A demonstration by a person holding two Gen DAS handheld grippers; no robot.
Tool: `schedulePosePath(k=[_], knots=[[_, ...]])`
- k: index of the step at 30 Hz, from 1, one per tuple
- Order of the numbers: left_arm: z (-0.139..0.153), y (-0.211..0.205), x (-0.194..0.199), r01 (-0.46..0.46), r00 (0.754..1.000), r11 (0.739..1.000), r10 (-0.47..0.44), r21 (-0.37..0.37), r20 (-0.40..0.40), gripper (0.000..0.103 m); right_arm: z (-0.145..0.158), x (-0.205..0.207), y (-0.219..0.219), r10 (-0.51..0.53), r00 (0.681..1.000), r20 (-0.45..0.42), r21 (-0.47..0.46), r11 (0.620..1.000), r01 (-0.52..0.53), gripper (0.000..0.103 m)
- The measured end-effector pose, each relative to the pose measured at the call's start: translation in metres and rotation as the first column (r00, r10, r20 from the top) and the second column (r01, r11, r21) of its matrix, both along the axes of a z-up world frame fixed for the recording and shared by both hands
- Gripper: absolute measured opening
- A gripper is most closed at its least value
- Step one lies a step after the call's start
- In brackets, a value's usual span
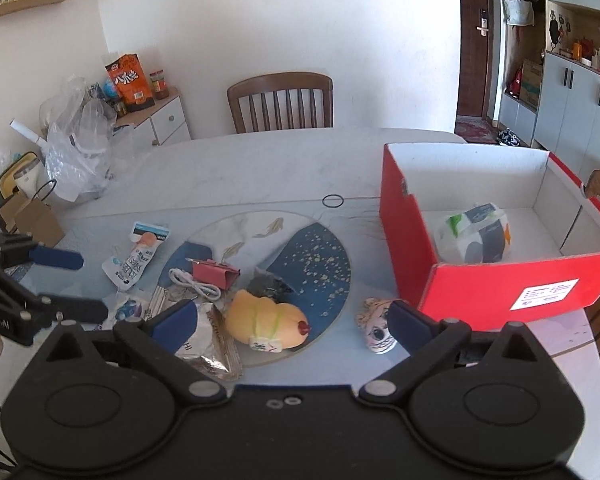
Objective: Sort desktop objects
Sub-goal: 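Move both grippers back over the table toward the remaining items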
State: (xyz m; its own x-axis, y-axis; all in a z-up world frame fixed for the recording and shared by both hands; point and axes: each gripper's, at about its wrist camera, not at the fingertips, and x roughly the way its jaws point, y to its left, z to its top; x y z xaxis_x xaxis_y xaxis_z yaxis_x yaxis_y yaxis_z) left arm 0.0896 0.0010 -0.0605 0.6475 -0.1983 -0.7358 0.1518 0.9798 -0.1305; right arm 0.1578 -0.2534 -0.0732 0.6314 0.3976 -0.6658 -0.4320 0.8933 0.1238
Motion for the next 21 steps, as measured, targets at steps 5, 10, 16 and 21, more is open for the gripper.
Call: schedulePosePath(k=[5, 10, 16, 21], knots=[[-0.014, 0.011, -0.004, -0.018, 1.000, 1.000, 0.018, 0.005, -0.017, 0.102, -0.007, 0.003, 0.013, -0.010, 1.000, -0.005, -0.005, 1.000, 0.010, 0.102], [-0.027, 0.019, 0.002, -0.060, 0.997, 0.998, 0.061, 0.015, -0.042, 0.102, -0.016, 0.007, 0.021, -0.027, 1.000, -0.009, -0.022, 0.999, 0.027, 0.102], [-0.039, 0.020, 0.006, -0.070, 0.996, 0.995, 0.073, 0.066, -0.042, 0.102, -0.029, 0.016, 0.030, -0.055, 0.998, -0.023, -0.036, 0.998, 0.054, 0.102], [-0.046, 0.024, 0.009, -0.093, 0.994, 0.994, 0.097, 0.063, -0.056, 0.102, -0.040, 0.023, 0.036, -0.073, 0.997, -0.031, -0.038, 0.997, 0.072, 0.102]])
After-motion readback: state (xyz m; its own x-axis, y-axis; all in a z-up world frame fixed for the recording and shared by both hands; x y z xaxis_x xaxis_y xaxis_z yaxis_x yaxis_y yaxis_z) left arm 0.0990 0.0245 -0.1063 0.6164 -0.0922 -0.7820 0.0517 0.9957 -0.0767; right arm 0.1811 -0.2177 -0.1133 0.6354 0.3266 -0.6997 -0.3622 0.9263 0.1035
